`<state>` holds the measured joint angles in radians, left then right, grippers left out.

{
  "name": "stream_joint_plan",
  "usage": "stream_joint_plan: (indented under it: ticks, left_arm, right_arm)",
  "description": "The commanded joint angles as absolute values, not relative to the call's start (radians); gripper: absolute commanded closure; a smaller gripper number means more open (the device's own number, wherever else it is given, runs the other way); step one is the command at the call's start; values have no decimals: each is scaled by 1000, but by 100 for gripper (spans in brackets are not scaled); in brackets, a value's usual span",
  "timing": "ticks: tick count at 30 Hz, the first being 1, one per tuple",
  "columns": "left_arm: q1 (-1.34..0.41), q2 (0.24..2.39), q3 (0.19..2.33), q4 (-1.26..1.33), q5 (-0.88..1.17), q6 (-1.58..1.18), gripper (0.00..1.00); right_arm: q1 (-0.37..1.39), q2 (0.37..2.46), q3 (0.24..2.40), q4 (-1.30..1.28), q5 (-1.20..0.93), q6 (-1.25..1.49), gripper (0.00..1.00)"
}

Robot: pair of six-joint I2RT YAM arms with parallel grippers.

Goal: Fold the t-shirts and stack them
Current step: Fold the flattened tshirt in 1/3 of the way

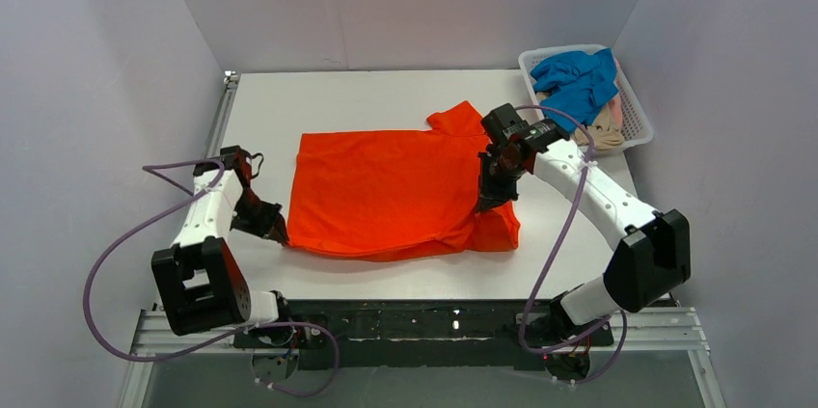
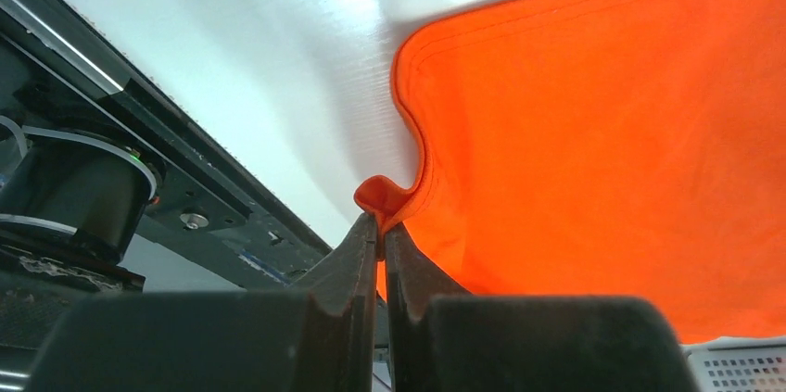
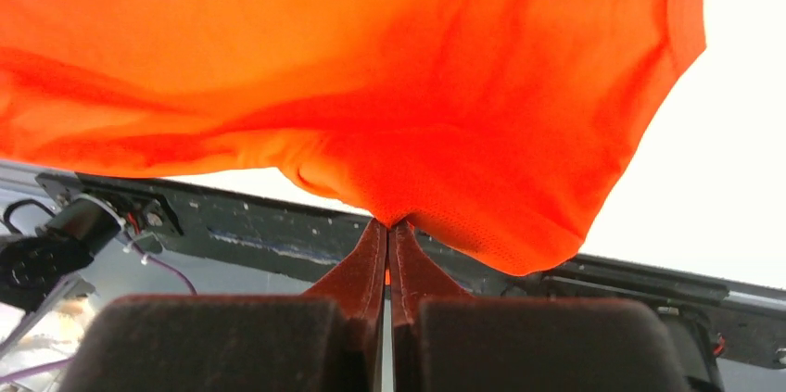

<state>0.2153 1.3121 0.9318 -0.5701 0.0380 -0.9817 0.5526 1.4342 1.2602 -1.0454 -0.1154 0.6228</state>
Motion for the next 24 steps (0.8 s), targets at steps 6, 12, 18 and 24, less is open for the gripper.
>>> stream_joint_plan:
  ticks: [6,12,18,24]
  left_arm:
    - [213,1532,1061,-724,14,-1009,100]
    - [212,1649,1132,-707,14,-1006,100]
    - [212,1753,1209,-721,-27,-972,89]
    - [212,1788,1326,-750,-6,-922,23]
  right_arm:
    - [457,1621,1443,-1022,-136,491,99]
    - [431,1737,1493,-958,-95,475,99]
    - [396,1892,1603,-893,-44,466,99]
    - [365,2012,1765,-956,8,484,70]
